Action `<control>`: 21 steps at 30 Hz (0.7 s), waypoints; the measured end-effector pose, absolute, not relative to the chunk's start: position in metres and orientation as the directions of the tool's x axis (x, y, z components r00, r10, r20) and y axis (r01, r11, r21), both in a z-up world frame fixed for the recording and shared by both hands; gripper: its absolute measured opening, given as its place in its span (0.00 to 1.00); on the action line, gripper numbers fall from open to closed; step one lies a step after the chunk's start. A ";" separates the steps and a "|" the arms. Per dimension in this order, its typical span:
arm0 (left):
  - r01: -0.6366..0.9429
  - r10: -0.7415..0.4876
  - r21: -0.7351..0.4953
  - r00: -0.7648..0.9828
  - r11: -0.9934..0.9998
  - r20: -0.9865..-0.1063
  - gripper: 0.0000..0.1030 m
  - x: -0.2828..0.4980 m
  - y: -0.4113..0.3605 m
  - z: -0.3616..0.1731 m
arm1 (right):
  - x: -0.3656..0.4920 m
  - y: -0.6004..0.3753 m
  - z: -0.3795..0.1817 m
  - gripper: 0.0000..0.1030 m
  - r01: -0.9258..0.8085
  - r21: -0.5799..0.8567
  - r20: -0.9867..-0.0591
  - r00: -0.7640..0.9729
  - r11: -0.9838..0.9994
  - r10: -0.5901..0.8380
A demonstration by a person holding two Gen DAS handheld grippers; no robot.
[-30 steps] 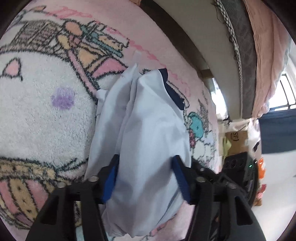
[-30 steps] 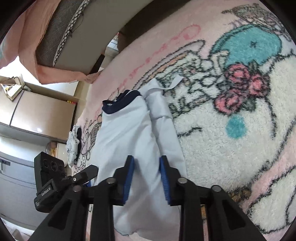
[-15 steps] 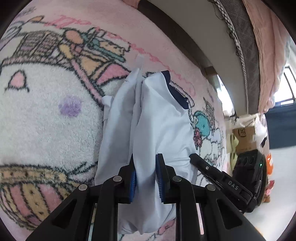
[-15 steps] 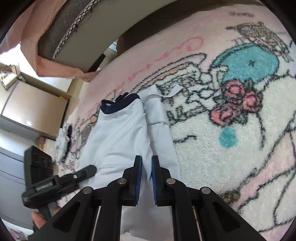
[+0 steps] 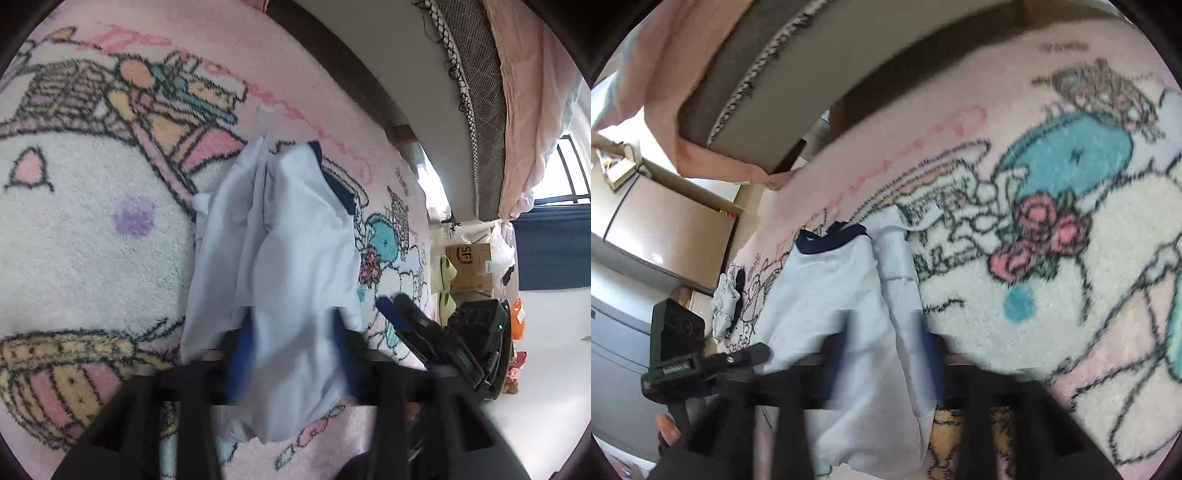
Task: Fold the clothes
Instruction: 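Open both grippers and smooth the folded shirt bundle on the rug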
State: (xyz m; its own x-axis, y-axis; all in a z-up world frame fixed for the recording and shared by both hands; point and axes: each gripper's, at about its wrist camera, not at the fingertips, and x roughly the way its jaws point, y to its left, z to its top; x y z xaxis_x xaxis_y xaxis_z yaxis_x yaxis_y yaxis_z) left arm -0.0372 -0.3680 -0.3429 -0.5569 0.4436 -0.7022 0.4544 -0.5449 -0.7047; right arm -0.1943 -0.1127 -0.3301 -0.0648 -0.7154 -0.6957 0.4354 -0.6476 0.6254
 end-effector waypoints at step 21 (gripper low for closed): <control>0.410 0.485 -0.755 -0.588 -0.511 -0.647 0.75 -0.014 -0.340 -0.353 | -0.148 -0.096 -0.351 0.66 0.339 0.724 -0.663 0.102 -0.601 -0.742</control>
